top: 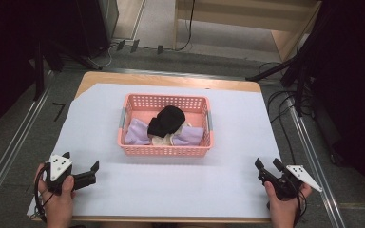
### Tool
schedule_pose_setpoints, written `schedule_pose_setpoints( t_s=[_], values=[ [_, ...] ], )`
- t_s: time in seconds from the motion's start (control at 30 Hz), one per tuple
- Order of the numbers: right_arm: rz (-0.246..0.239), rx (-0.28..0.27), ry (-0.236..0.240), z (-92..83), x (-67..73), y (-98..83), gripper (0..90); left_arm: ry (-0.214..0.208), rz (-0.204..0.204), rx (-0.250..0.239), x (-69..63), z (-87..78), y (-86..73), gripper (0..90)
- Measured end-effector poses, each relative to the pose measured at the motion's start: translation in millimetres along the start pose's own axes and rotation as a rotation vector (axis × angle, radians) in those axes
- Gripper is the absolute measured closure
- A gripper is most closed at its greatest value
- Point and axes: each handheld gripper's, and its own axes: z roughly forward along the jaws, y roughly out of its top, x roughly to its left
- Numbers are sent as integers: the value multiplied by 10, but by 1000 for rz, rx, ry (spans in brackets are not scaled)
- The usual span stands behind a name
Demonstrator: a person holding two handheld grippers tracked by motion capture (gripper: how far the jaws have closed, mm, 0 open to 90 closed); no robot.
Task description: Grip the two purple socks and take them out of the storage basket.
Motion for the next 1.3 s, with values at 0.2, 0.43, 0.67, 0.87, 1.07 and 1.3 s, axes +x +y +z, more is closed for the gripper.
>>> schedule_pose_setpoints(
  t_s=[0.2,0.43,0.67,0.87,1.07,1.3],
  values=[
    [-23,6,-25,-13,15,2,337,-2,3,-4,2,-3,-2,1],
    [-24,-3,-15,-34,58,63,376,1,0,0,-2,-1,0,1],
    [-49,-10,27,-41,277,279,396,-1,3,0,-2,1,0,1],
    [-70,-13,64,41,568,505,409,-9,-2,-6,8,-10,-4,1],
    [-89,21,105,187,876,659,406,-17,-6,-6,15,-7,-3,1],
    [-103,61,142,366,1173,777,412,-18,-6,-6,16,-7,-3,1]
  ],
)
